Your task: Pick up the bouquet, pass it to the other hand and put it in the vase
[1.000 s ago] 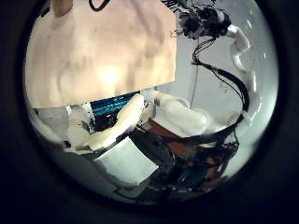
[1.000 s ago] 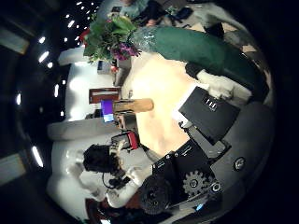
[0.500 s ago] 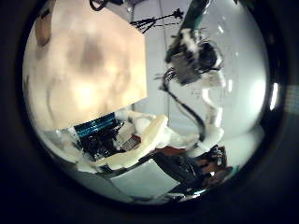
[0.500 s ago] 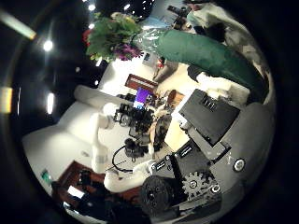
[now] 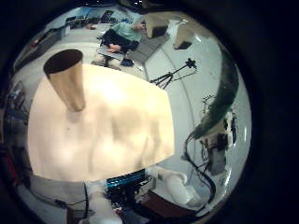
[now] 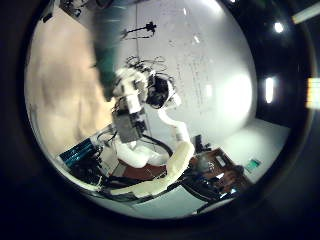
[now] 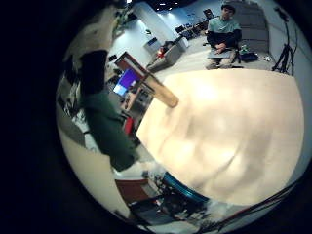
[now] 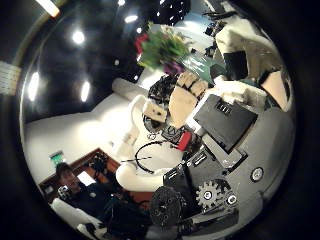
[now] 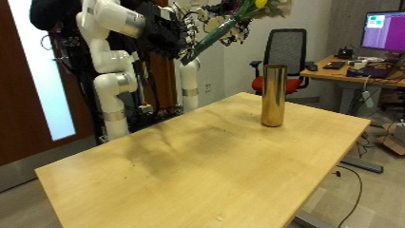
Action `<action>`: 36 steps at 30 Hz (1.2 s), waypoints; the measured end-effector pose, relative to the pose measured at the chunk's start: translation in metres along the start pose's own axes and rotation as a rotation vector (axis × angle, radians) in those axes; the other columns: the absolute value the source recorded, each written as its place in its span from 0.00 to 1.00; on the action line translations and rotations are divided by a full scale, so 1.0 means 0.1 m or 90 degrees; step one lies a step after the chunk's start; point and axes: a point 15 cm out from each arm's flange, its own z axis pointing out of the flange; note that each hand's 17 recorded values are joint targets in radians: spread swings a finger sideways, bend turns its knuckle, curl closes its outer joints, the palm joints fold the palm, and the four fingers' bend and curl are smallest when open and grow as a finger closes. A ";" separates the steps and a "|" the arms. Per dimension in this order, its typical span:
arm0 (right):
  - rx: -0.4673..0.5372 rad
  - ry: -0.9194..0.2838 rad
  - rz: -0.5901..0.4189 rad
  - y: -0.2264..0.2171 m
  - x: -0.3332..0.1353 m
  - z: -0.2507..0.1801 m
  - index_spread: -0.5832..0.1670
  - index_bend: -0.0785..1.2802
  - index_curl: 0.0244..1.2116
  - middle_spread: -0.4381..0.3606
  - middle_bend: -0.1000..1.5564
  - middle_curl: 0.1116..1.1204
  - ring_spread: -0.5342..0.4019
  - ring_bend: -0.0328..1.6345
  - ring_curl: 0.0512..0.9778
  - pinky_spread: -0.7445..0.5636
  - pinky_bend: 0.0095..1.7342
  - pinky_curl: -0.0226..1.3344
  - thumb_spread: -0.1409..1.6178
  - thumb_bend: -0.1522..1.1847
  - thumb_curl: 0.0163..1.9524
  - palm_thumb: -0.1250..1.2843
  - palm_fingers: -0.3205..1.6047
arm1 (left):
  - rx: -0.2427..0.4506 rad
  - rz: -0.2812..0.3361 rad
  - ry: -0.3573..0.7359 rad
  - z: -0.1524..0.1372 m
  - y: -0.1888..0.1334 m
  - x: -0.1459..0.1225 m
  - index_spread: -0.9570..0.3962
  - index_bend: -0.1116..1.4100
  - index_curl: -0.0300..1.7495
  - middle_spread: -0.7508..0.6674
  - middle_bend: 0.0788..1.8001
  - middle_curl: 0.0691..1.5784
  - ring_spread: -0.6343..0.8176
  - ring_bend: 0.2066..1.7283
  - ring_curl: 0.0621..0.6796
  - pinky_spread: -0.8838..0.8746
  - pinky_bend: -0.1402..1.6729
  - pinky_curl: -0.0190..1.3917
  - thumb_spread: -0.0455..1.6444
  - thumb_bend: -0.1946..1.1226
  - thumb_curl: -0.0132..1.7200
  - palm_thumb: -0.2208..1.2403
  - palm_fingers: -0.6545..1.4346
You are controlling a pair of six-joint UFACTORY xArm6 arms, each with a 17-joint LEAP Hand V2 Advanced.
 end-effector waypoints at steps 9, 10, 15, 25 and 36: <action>-0.004 0.006 -0.001 0.01 -0.03 0.02 0.46 0.87 0.76 0.41 0.88 0.64 0.37 0.89 0.62 0.39 0.63 0.76 0.17 0.10 0.47 0.92 0.75 | -0.025 -0.004 0.052 0.02 0.07 0.10 0.95 0.17 0.16 0.83 0.13 0.18 0.77 0.32 0.22 0.76 0.25 0.24 0.48 0.12 0.20 0.25 0.39; -0.001 0.010 0.003 0.01 -0.01 0.00 0.46 0.87 0.76 0.41 0.88 0.64 0.37 0.89 0.62 0.39 0.62 0.76 0.17 0.10 0.47 0.91 0.75 | -0.026 -0.001 0.050 0.02 0.08 0.11 0.94 0.18 0.16 0.83 0.13 0.18 0.77 0.32 0.22 0.76 0.25 0.23 0.48 0.12 0.20 0.25 0.39; 0.043 0.038 0.041 -0.08 0.13 -0.22 0.46 0.87 0.76 0.41 0.88 0.63 0.37 0.89 0.62 0.39 0.62 0.78 0.20 0.09 0.47 0.89 0.76 | -0.028 0.008 0.032 0.02 0.17 0.10 0.94 0.18 0.16 0.83 0.14 0.18 0.77 0.33 0.20 0.76 0.25 0.23 0.48 0.12 0.20 0.26 0.40; 0.089 0.196 0.112 0.00 0.69 -0.78 0.41 0.54 0.65 0.34 0.72 0.52 0.32 0.78 0.51 0.20 0.59 0.59 0.43 0.08 0.38 0.66 0.70 | -0.070 -0.018 -0.068 0.03 0.32 -0.22 0.94 0.18 0.17 0.82 0.13 0.17 0.77 0.33 0.18 0.77 0.25 0.23 0.49 0.12 0.20 0.27 0.39; 0.037 0.245 0.141 0.23 0.94 -0.85 0.37 0.53 0.60 0.37 0.62 0.43 0.44 0.57 0.34 0.66 0.31 0.46 0.57 0.09 0.32 0.68 0.39 | -0.127 -0.039 -0.259 0.30 0.38 -0.61 0.93 0.18 0.18 0.82 0.12 0.17 0.78 0.31 0.16 0.78 0.24 0.23 0.50 0.12 0.20 0.29 0.38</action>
